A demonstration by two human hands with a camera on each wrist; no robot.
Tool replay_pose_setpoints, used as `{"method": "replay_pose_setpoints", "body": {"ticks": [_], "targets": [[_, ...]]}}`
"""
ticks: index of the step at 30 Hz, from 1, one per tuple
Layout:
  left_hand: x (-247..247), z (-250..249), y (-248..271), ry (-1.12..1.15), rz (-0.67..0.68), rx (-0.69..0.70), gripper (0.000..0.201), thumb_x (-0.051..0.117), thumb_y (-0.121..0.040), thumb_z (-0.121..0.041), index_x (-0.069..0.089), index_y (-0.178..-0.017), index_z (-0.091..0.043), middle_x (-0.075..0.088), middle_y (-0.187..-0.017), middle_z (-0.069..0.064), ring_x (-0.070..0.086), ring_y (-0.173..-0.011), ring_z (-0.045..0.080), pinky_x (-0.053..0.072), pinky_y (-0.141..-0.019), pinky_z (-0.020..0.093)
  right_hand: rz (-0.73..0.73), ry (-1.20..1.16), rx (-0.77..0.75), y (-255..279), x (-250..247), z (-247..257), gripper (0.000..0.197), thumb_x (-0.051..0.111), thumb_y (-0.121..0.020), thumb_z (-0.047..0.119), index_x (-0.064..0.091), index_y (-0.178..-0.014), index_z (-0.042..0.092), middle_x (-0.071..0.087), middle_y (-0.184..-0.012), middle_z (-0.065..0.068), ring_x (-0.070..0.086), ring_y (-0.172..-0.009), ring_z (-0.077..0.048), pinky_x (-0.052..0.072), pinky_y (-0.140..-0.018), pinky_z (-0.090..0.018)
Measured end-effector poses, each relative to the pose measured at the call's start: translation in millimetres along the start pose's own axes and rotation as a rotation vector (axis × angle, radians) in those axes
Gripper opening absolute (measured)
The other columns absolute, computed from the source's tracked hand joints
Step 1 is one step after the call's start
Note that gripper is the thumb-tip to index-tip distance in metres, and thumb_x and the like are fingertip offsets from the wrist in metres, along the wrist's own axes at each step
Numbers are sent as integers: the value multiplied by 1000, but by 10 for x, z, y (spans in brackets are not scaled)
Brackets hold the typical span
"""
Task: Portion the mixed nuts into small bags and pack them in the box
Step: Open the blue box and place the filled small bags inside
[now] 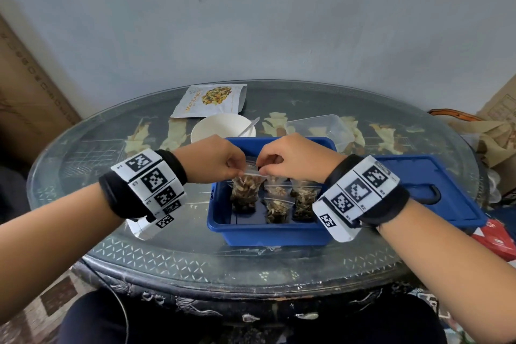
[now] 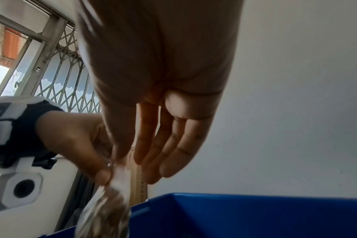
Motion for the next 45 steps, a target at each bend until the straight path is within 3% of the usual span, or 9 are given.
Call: {"method": "replay_pose_setpoints", "body": {"ticks": [16, 21, 25, 32, 36, 38, 40, 42, 45], "targets": [[697, 111, -272, -548, 262, -33, 25, 42, -94, -19, 63, -105, -13, 64, -105, 5, 57, -96, 24, 37, -90, 32, -122, -142, 143, 146, -241, -369, 17, 59, -90, 25, 69, -101, 15, 62, -90, 9, 59, -87, -7, 46, -82, -20], [353, -156, -315, -227, 79, -65, 27, 44, -94, -24, 61, -114, -15, 65, -110, 3, 59, -99, 21, 46, -88, 34, -239, -186, 210, 487, -470, -710, 15, 60, -90, 22, 68, -100, 16, 63, -91, 8, 56, -80, -1, 40, -67, 0], [-39, -810, -421, 77, -168, 39, 29, 52, -92, -27, 59, -118, -17, 64, -104, 0, 59, -97, 16, 44, -89, 27, -345, -172, 318, 932, -727, -1161, 19, 62, -88, 22, 68, -105, 16, 64, -95, 6, 58, -86, -6, 41, -75, -12], [34, -1932, -1096, 498, -193, 75, 39, 55, -91, -29, 51, -127, -15, 58, -106, -1, 57, -96, 14, 41, -73, 18, -488, -189, 563, 1766, -967, -2180, 26, 63, -88, 19, 65, -111, 8, 66, -108, -6, 60, -100, -18, 42, -85, -24], [586, -2217, -1618, 726, -102, -93, 40, 54, -92, -25, 48, -126, -7, 58, -118, 12, 56, -108, 26, 43, -85, 27, -495, -213, 724, 2125, -869, -2777, 31, 62, -89, 18, 60, -116, 3, 63, -118, -14, 58, -109, -27, 44, -94, -35], [932, -2253, -1807, 772, -58, -195, 29, 55, -90, -24, 55, -109, -2, 60, -107, 19, 56, -96, 31, 43, -74, 31, -455, -183, 823, 2276, -760, -3054, 37, 60, -90, 22, 56, -123, 4, 58, -127, -13, 54, -117, -27, 41, -98, -36], [1301, -2223, -1953, 819, 7, -318, 49, 55, -86, -26, 49, -118, 11, 52, -119, 34, 57, -87, 38, 42, -63, 37, -388, -137, 913, 2388, -636, -3272, 43, 57, -93, 25, 50, -129, 3, 53, -133, -14, 49, -122, -28, 38, -98, -35], [1609, -2107, -1979, 813, 66, -486, 62, 54, -86, -32, 40, -131, 7, 43, -134, 31, 51, -110, 40, 44, -83, 42, -311, -124, 991, 2462, -493, -3457, 45, 54, -94, 26, 47, -131, 2, 50, -135, -16, 48, -122, -31, 38, -94, -35], [1861, -1889, -1997, 667, 75, -595, 45, 43, -94, -19, 38, -132, 4, 40, -137, 24, 41, -124, 39, 35, -100, 39, -204, -133, 1064, 2504, -239, -3722, 60, 54, -93, 33, 33, -141, 2, 41, -143, -16, 44, -126, -32, 39, -95, -34]]}}
Point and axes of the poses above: each hand's wrist, its own y-axis away from the middle knuckle, its own x-axis out of the palm, z = x × y, the point moved 9 cm from there along -y, towards the middle knuckle
